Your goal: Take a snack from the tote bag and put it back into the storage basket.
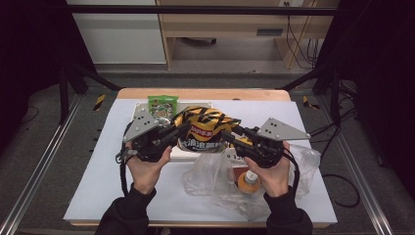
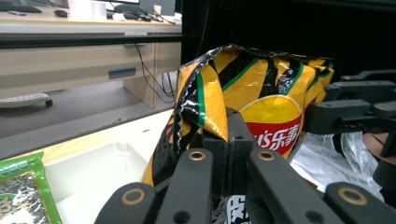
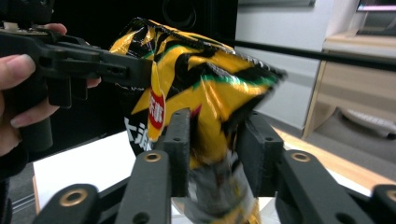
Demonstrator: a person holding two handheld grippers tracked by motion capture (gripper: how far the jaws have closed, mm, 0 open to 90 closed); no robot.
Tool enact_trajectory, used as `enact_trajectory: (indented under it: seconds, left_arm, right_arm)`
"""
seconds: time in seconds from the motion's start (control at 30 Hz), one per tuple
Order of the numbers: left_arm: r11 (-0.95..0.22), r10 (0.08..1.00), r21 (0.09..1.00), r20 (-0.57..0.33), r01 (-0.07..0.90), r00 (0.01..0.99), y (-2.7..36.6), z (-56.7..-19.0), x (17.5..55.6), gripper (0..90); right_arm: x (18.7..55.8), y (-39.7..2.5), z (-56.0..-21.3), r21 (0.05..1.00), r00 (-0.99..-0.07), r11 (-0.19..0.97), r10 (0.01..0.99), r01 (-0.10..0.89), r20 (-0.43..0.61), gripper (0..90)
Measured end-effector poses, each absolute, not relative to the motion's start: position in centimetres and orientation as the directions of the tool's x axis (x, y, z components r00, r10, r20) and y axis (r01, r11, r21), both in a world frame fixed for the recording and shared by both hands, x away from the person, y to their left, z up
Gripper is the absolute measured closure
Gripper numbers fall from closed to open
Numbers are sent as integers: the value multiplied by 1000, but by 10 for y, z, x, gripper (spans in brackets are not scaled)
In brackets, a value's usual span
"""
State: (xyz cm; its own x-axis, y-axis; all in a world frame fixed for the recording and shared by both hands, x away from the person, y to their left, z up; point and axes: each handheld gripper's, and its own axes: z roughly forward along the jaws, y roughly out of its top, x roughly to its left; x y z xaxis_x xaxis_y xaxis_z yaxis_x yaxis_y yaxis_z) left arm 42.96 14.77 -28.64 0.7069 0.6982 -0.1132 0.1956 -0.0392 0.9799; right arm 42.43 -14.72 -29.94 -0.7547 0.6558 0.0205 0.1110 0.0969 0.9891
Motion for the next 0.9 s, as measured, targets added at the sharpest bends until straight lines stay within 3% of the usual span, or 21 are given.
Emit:
enact_trajectory:
  seconds: [0.17, 0.9]
  left_arm:
    - [-1, 685, 982, -138, 191, 715, 159, -279, 427, 894]
    - [59, 714, 983, -165, 176, 680, 179, -259, 446, 893]
  right_arm:
    - [415, -164, -303, 992, -724, 94, 690, 83, -5, 506]
    - [392, -231, -356, 975, -555, 95, 831, 203, 34, 229]
